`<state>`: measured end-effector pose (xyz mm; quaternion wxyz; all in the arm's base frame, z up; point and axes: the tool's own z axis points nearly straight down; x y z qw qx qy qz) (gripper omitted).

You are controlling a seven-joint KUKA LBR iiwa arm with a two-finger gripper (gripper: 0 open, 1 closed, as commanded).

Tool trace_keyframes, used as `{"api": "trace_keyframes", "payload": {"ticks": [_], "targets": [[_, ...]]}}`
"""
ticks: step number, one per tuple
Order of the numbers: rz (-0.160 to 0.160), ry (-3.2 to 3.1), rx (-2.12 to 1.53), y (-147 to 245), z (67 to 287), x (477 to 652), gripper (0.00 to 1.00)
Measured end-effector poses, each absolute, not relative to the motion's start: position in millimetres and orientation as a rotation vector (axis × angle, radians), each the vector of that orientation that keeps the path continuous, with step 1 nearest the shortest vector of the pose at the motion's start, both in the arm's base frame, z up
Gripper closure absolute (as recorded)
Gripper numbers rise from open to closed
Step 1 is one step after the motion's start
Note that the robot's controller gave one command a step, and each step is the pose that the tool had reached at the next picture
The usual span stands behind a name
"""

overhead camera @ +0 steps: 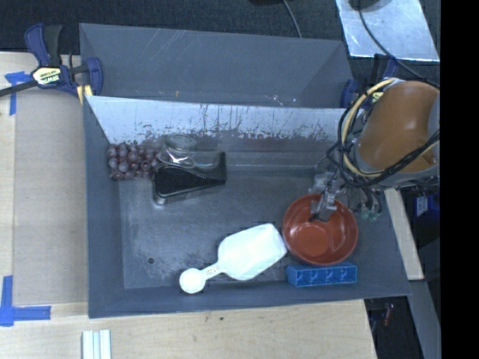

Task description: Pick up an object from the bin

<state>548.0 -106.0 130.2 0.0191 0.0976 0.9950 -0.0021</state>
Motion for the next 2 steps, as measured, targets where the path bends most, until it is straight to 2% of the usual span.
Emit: {"api": "trace_keyframes", "payload": {"ticks": [1,2], "targets": [[-0.007,3.089,0.302,-106,130,548.0,1.0],[-0.005,3.083,0.341,-95,100,535.5,0.0]]}}
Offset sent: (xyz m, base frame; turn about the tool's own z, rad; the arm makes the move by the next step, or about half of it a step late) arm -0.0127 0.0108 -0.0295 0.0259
